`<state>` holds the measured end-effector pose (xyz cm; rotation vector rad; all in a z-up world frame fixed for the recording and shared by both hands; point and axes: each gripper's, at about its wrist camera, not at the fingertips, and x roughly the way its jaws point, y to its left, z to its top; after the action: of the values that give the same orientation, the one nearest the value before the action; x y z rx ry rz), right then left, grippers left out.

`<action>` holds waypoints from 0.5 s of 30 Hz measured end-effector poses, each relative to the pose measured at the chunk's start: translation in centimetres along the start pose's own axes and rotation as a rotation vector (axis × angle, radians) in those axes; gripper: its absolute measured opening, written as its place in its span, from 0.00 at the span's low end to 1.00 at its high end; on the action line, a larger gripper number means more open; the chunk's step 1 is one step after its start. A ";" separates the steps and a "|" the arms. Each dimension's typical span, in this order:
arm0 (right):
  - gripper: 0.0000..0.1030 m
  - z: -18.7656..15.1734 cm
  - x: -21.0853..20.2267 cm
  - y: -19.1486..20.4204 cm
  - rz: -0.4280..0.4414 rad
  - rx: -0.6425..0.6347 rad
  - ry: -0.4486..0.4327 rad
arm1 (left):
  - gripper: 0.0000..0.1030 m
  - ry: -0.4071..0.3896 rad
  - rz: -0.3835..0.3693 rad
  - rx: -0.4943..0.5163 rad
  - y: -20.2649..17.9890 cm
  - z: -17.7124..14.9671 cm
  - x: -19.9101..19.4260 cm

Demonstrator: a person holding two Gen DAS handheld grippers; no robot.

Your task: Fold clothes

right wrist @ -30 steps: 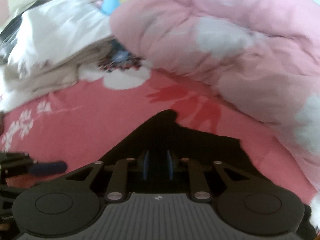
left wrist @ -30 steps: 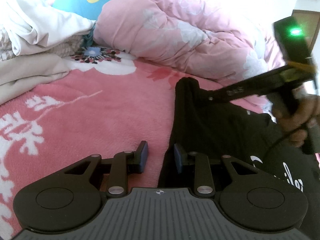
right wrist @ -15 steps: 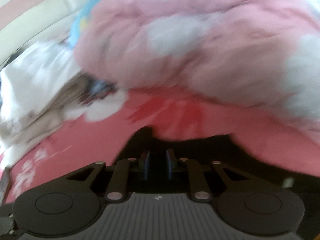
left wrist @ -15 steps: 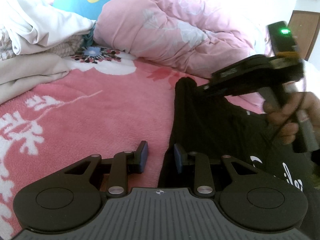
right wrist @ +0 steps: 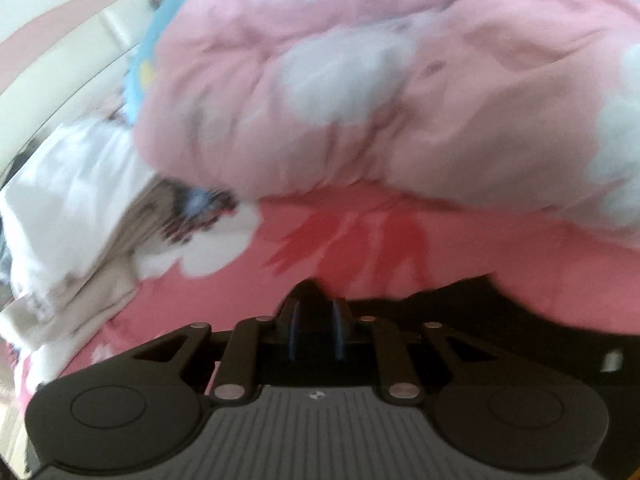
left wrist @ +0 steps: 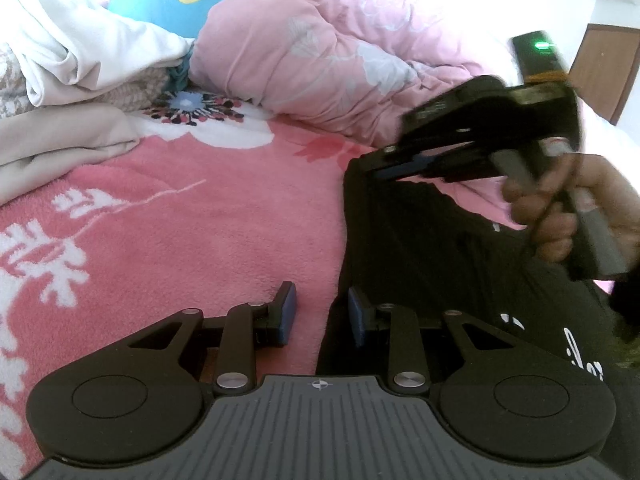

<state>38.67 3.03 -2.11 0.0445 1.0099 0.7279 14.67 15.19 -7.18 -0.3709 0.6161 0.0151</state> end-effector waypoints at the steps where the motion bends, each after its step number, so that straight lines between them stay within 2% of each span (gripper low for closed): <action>1: 0.17 0.2 0.9 0.0 0.005 0.011 0.013 | 0.28 0.000 -0.001 -0.001 0.0 0.0 0.0; 4: 0.17 1.4 3.5 -1.8 -0.020 0.108 -0.006 | 0.28 0.001 -0.008 -0.009 0.1 0.0 0.0; 7: 0.18 2.1 2.9 -4.1 -0.051 0.238 -0.087 | 0.28 0.003 -0.016 -0.019 0.4 0.1 0.1; 9: 0.18 1.6 0.7 -5.2 -0.052 0.290 -0.115 | 0.28 0.003 -0.017 -0.023 0.4 0.0 0.1; 12: 0.18 -0.4 -3.6 -6.4 -0.054 0.292 -0.134 | 0.28 0.005 -0.018 -0.027 0.4 0.0 0.0; 15: 0.18 -3.0 -7.0 -6.9 -0.053 0.281 -0.099 | 0.28 0.007 -0.021 -0.037 0.5 0.1 0.0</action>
<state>37.80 -7.15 -0.94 0.2941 1.0082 0.5262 14.68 15.71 -7.30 -0.4129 0.6198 0.0052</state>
